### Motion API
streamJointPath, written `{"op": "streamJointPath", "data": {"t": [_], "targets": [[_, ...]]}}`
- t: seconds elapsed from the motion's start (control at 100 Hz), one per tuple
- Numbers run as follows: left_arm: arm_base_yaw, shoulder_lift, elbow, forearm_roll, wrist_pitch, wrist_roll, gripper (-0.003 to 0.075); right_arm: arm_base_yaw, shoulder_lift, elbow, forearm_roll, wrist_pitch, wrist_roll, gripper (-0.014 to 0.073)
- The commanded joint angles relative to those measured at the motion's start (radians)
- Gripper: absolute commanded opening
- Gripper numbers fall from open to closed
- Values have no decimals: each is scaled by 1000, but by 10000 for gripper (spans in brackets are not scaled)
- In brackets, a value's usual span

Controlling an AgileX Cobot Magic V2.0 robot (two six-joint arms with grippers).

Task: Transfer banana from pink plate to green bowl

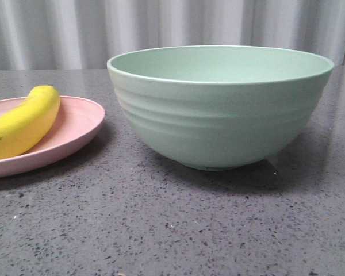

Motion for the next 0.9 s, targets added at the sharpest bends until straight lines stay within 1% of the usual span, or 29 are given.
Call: {"op": "streamJointPath", "data": {"t": [0.0,0.75,0.89], "targets": [[2,-29,10,-6,-50,-8,-20,-7,-23,20,-12,-20,3,-71],[2,-29,10,0,-50,-8,-20,-7,-23,20,-12,-20,3,-71],[2,-29,10,0,-87,-8,-20,-7,-23,20,-12,-20,3,-71]]}}
